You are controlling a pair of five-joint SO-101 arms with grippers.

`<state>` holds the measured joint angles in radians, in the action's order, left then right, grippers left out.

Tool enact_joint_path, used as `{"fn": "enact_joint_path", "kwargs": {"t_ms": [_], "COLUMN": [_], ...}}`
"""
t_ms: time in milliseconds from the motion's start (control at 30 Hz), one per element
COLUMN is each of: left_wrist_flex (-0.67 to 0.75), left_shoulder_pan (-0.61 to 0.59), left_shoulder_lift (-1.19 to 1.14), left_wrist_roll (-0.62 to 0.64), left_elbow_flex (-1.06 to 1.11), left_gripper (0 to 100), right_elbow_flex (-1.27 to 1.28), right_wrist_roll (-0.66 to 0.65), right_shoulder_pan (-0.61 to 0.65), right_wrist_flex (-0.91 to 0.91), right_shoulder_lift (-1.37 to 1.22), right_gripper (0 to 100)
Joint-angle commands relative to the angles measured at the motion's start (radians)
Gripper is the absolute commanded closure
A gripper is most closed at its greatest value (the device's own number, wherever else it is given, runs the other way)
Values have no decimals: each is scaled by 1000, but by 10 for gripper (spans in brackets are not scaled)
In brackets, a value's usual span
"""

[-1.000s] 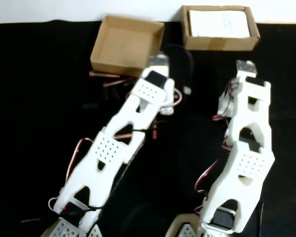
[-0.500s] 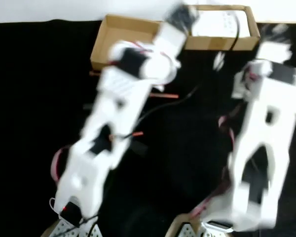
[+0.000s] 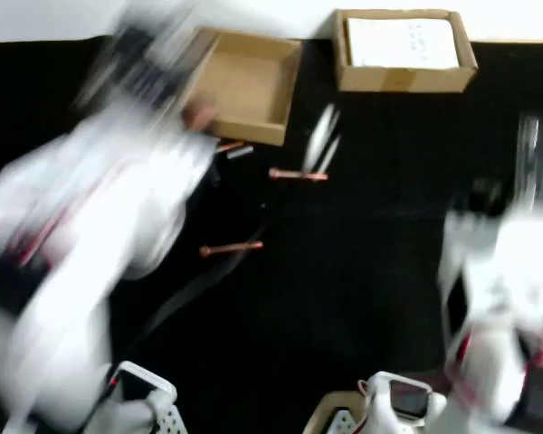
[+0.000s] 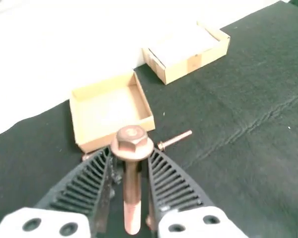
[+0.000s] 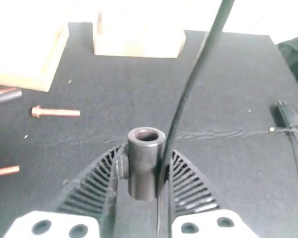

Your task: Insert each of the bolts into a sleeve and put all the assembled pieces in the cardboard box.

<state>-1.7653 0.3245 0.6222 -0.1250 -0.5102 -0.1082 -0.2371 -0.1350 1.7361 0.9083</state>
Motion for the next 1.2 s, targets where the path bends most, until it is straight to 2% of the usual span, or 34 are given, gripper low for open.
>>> {"fn": "enact_joint_path", "kwargs": {"t_ms": [0, 100, 200, 433, 567, 667, 833, 1167], "left_wrist_flex": [2, 5, 6, 152, 238, 272, 288, 288], "left_shoulder_pan": [-4, -4, -4, 4, 5, 24, 140, 351], "left_shoulder_lift": [189, 242, 243, 243, 243, 240, 137, -246], "left_wrist_roll": [-5, -2, 49, 132, 210, 242, 247, 247], "left_elbow_flex": [208, 332, 344, 343, 343, 303, 180, -120], "left_gripper": [990, 990, 990, 989, 988, 988, 988, 989], "right_elbow_flex": [240, 469, 705, 1207, 1389, 1468, 1527, 1621], "right_wrist_roll": [-3, -3, 3, 118, 236, 308, 379, 379], "right_shoulder_pan": [82, 194, 329, 556, 627, 639, 641, 661], "right_wrist_flex": [-84, -232, -456, -1224, -1546, -1639, -1650, -1646], "right_shoulder_lift": [105, 196, 280, 466, 539, 581, 650, 766], "right_gripper": [976, 976, 976, 976, 976, 976, 976, 976]}}
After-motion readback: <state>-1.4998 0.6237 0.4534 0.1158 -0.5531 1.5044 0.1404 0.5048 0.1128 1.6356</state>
